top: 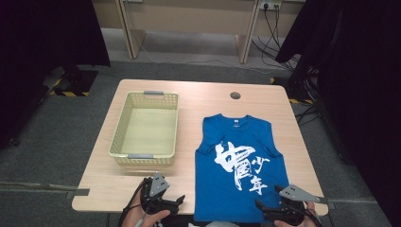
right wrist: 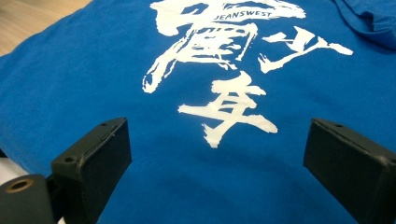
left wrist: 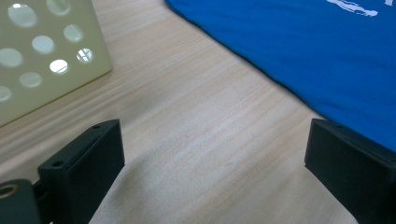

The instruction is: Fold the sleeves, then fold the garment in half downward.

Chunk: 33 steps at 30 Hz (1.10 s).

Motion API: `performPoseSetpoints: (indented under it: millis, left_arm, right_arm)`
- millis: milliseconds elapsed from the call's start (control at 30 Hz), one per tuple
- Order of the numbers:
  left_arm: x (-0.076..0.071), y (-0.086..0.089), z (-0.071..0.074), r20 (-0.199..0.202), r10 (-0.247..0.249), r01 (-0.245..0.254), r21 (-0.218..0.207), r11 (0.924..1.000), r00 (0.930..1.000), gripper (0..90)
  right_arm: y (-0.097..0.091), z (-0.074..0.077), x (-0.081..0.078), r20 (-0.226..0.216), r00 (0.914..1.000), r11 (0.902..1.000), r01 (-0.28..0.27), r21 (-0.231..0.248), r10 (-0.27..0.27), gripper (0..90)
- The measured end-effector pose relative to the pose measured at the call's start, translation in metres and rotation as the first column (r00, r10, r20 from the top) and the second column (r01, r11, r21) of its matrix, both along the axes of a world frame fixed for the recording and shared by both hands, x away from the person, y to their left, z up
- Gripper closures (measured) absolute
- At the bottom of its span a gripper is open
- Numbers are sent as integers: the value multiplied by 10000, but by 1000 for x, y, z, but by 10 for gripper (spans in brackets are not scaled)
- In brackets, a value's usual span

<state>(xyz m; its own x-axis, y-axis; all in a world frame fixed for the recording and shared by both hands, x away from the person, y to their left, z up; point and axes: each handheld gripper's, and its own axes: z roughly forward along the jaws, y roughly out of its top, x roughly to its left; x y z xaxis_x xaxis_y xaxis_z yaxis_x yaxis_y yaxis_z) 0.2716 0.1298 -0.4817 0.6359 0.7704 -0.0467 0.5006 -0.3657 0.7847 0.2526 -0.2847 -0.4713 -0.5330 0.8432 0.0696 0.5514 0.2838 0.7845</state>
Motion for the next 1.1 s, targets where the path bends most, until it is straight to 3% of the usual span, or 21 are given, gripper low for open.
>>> performPoseSetpoints:
  millis: [600, 1100]
  left_arm:
    - [-15, -1, 0, 164, -102, 101, 80, 9999, 9998, 43]
    - [-16, -2, 1, 86, -178, 181, -271, 9995, 9998, 44]
  right_arm:
    - [-6, -3, -14, 76, 9999, 9997, 123, 196, -124, 79]
    - [-5, -4, -14, 75, 9999, 9997, 69, 231, -71, 79]
